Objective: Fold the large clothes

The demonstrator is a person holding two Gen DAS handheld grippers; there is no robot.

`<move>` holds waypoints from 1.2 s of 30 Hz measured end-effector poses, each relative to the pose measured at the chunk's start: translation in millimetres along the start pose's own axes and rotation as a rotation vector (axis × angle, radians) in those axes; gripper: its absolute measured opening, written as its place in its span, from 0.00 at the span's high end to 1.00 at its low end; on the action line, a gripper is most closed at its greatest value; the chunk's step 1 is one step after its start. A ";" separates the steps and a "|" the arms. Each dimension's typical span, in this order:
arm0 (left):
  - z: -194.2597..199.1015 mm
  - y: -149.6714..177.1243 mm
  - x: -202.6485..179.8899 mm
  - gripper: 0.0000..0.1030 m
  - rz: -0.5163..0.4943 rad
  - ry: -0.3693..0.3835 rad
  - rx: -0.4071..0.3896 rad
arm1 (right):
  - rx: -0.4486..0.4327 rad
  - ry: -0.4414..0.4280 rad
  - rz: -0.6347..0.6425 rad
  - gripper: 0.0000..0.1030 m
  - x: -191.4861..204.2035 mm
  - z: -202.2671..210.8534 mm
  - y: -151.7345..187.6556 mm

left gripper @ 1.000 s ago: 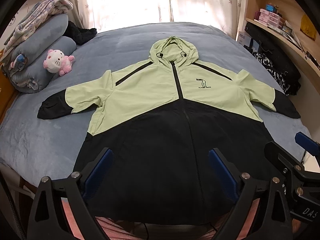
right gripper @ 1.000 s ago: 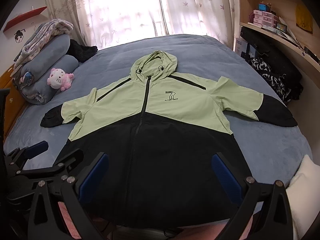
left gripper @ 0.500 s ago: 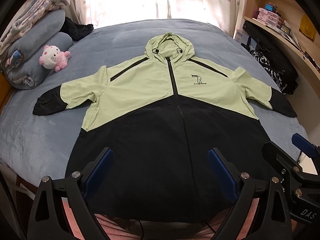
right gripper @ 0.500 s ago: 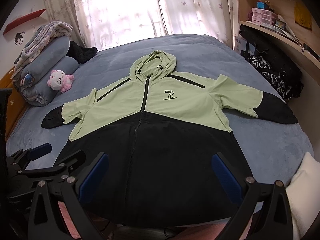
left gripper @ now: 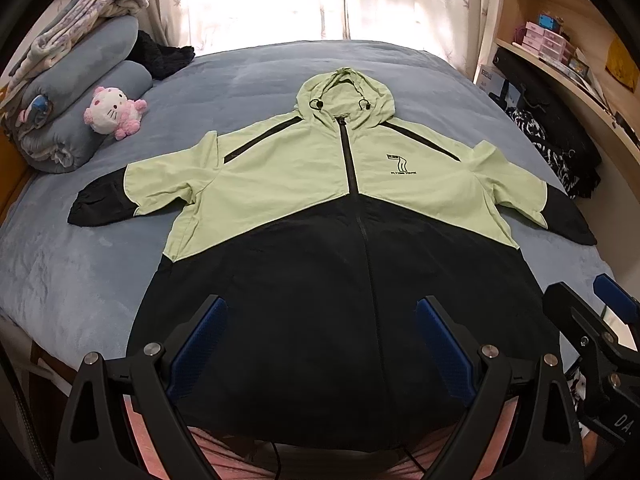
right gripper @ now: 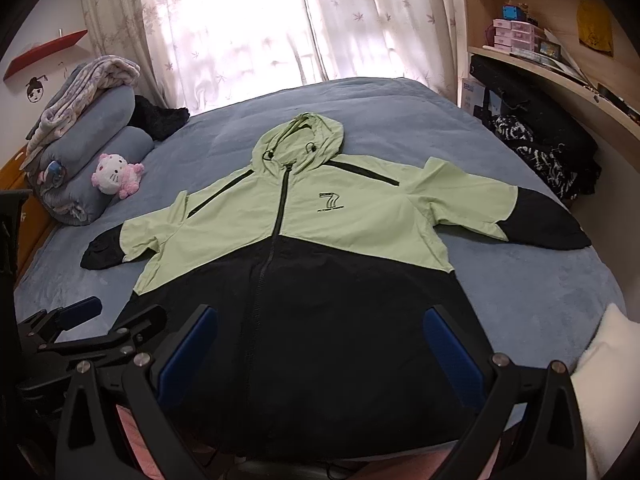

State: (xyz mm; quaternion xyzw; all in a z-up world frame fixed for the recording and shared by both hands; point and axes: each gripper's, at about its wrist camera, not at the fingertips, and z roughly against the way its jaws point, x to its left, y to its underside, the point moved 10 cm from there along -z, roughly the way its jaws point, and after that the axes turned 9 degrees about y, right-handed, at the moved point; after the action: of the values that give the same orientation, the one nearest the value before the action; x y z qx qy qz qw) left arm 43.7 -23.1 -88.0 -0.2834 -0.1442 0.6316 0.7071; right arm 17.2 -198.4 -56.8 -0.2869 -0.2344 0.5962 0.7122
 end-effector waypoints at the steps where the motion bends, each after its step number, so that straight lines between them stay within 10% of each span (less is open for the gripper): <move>1: -0.1 -0.6 0.2 0.08 0.002 0.000 -0.001 | -0.003 0.008 0.000 0.00 -2.2 -0.1 -0.6; 17: -9.2 -25.5 -22.8 0.08 -0.068 0.023 -0.030 | -0.047 0.019 -0.008 0.00 -27.6 -1.2 -22.6; 36: -17.5 -156.0 -96.9 0.08 -0.216 0.094 -0.237 | -0.290 0.206 0.005 0.00 -79.7 6.6 -119.9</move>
State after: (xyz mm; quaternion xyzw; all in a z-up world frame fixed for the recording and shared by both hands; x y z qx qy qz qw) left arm 164.6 -127.9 4.0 -0.3767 -0.2141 0.5165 0.7386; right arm 84.2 -290.9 31.2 -0.4468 -0.2429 0.5254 0.6822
